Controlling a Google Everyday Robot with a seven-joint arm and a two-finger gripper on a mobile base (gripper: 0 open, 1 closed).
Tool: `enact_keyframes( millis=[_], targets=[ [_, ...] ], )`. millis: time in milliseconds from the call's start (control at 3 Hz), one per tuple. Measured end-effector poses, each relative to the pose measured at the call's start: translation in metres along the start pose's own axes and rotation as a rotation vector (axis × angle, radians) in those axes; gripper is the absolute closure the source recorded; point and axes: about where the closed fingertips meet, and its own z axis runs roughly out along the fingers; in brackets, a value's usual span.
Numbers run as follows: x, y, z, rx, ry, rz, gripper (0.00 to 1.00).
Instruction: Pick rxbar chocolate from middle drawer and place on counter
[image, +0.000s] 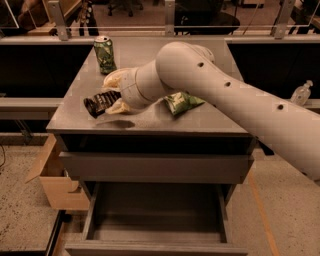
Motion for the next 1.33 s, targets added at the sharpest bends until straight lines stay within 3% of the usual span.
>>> enact_keyframes(
  millis=[333,667,1333],
  targets=[
    [0.0096,-0.0066,0.0057,-0.01,0.008,0.021,1.0],
    [0.0087,-0.0062,0.0071,-0.012,0.006,0.02,0.82],
    [0.0068,-0.0045,0.0102,-0.017,0.002,0.018,0.35]
  ],
)
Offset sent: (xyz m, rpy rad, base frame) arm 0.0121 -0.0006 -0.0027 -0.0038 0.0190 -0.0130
